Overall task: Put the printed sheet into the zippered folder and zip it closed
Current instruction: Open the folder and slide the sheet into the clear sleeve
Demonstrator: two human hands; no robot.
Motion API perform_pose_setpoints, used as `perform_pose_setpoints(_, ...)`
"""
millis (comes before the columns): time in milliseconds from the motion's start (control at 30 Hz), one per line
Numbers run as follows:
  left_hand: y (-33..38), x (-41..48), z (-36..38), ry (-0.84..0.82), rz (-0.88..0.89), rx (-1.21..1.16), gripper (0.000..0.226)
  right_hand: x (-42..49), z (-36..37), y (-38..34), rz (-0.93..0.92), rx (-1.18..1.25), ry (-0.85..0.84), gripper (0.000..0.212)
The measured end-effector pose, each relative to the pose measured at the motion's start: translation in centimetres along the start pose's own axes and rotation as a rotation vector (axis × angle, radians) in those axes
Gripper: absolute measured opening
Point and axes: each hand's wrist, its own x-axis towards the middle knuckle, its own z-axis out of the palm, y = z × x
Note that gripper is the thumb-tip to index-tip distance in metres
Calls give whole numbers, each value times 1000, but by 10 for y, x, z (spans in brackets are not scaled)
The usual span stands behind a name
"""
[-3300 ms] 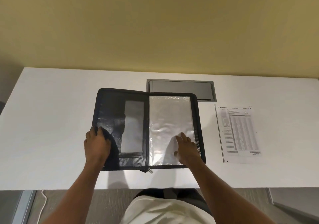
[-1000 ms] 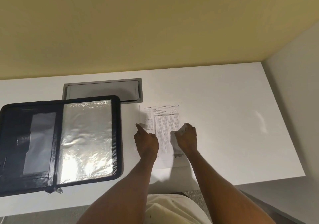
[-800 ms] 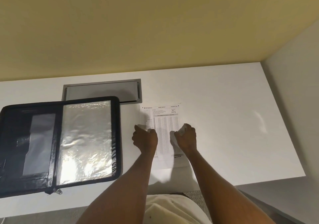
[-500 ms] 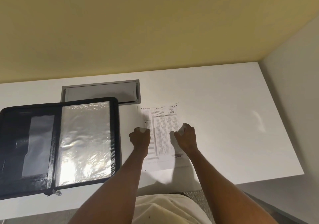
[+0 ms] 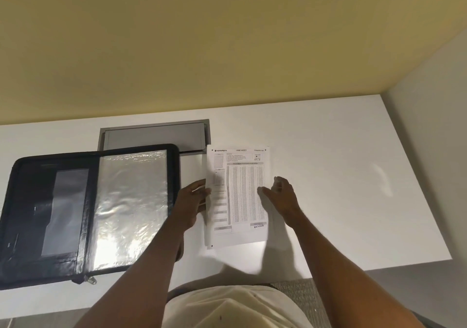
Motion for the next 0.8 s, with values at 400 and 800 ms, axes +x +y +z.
perform_pose_setpoints(400, 54, -13, -29, -292, 135, 55, 47, -14, -8, -53, -97, 343, -400, 39)
perform_pose_setpoints(800, 55, -29, -12, -291, 430, 134, 34, -45, 15, -52, -227, 370, -165, 20)
